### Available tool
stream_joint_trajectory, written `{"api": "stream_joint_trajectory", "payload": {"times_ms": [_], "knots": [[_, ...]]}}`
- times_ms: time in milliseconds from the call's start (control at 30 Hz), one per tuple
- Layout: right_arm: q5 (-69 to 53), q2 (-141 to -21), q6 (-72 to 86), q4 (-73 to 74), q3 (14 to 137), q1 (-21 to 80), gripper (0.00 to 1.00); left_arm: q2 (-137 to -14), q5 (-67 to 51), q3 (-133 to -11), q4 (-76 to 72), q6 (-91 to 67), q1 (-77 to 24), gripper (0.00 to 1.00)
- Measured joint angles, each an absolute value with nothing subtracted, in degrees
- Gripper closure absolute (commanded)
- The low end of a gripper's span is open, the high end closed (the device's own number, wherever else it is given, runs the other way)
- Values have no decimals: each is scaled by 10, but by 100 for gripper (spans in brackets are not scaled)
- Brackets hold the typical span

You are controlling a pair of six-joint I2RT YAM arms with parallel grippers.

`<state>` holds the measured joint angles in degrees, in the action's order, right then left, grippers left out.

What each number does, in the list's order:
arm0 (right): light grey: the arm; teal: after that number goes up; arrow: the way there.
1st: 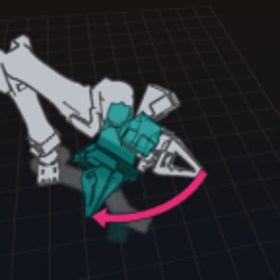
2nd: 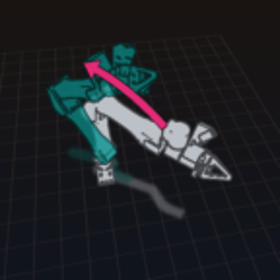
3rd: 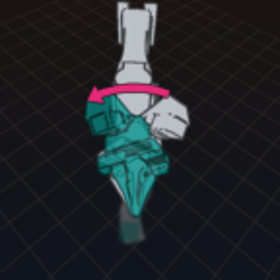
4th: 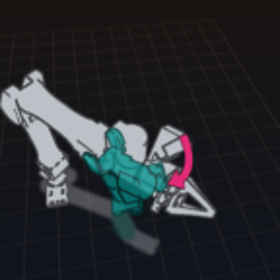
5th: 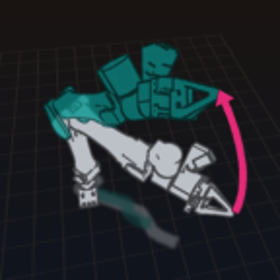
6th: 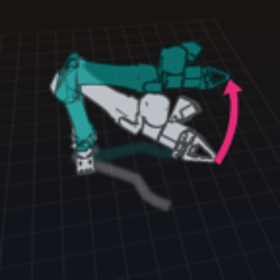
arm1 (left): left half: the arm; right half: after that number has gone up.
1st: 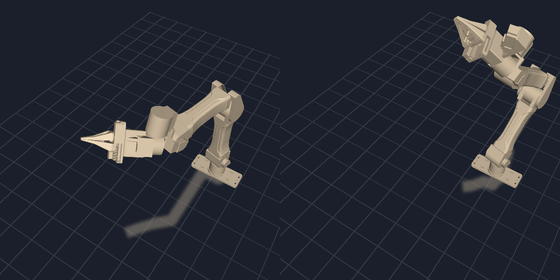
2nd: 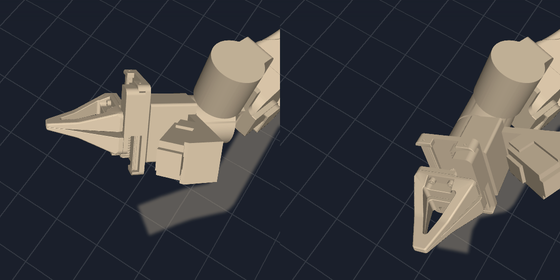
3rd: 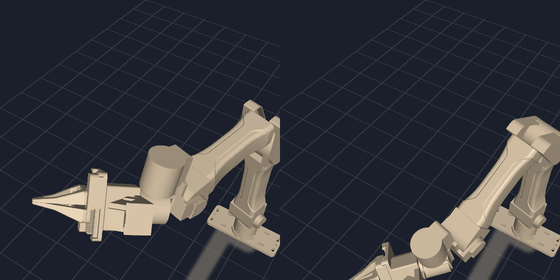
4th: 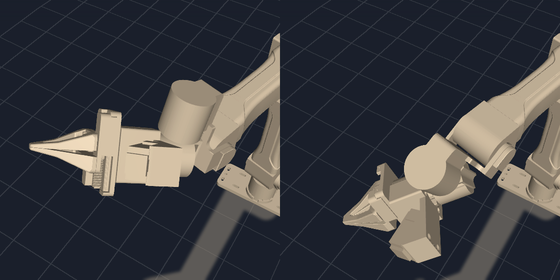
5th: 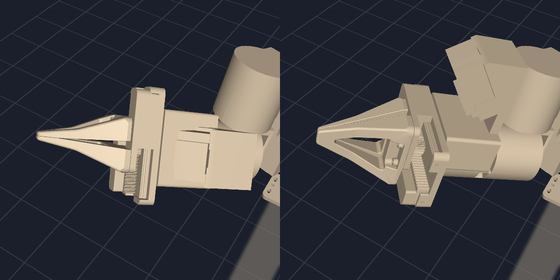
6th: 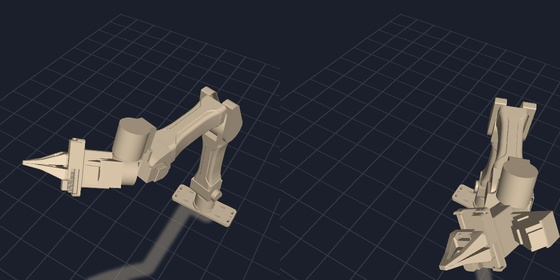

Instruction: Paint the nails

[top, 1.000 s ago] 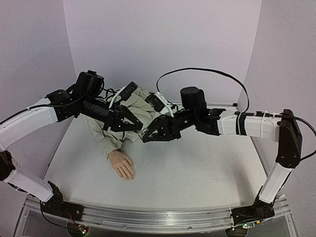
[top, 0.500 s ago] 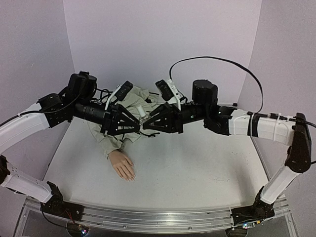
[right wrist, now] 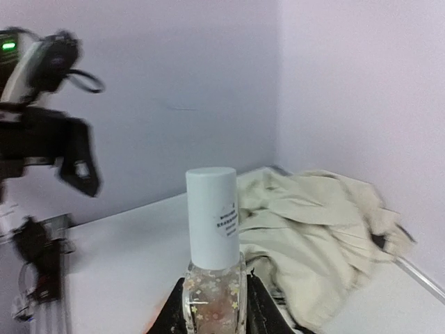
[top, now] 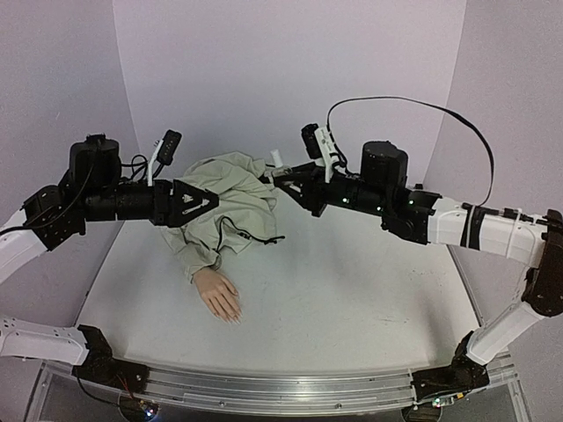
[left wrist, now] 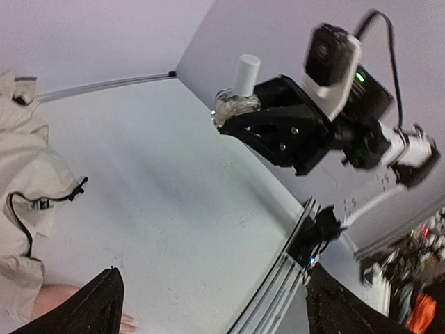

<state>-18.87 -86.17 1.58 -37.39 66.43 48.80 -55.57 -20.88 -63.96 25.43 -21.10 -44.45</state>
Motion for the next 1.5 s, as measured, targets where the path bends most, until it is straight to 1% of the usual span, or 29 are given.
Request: {"api": "stream_joint_trajectory", "payload": {"times_ms": [33,67,133,200,233,300,367,400,467,667,767,867,967,1100,1200,1233,1367,1500], "knots": [[-137,-863,10,-372,664,496,100,-561,-191,-640,248,-239,-444,2],[-73,-866,2,-373,665,507,100,-569,-173,-640,240,-266,-444,1],[41,-878,-11,-376,668,536,100,-591,-138,-640,219,-315,-445,1],[122,-896,-21,-378,677,560,100,-613,-115,-640,197,-347,-445,1],[160,-906,-25,-377,682,571,100,-625,-101,-642,188,-357,-446,4],[216,-927,-34,-378,693,591,100,-647,-75,-650,175,-370,-451,15],[242,-941,-37,-377,701,603,100,-668,-54,-662,163,-379,-455,22],[251,-948,-39,-377,705,608,100,-677,-47,-667,155,-380,-456,25],[262,-958,-41,-377,713,614,100,-691,-37,-675,138,-379,-460,26],[266,-971,-45,-377,736,621,100,-725,-23,-692,103,-369,-470,26],[266,-977,-46,-376,744,622,100,-743,-23,-706,86,-359,-475,27],[265,-982,-47,-374,750,622,100,-758,-23,-715,71,-353,-479,35],[265,-986,-48,-372,754,623,100,-769,-23,-721,58,-344,-482,39],[263,-988,-48,-370,756,625,100,-786,-21,-729,51,-339,-484,52],[263,-989,-48,-370,757,626,100,-793,-17,-732,48,-331,-486,57],[262,-989,-48,-370,757,627,100,-795,-15,-732,48,-330,-486,62],[260,-989,-48,-369,757,628,100,-802,-13,-741,48,-328,-487,74],[260,-989,-50,-368,757,628,100,-807,-13,-747,44,-325,-489,80]]}}
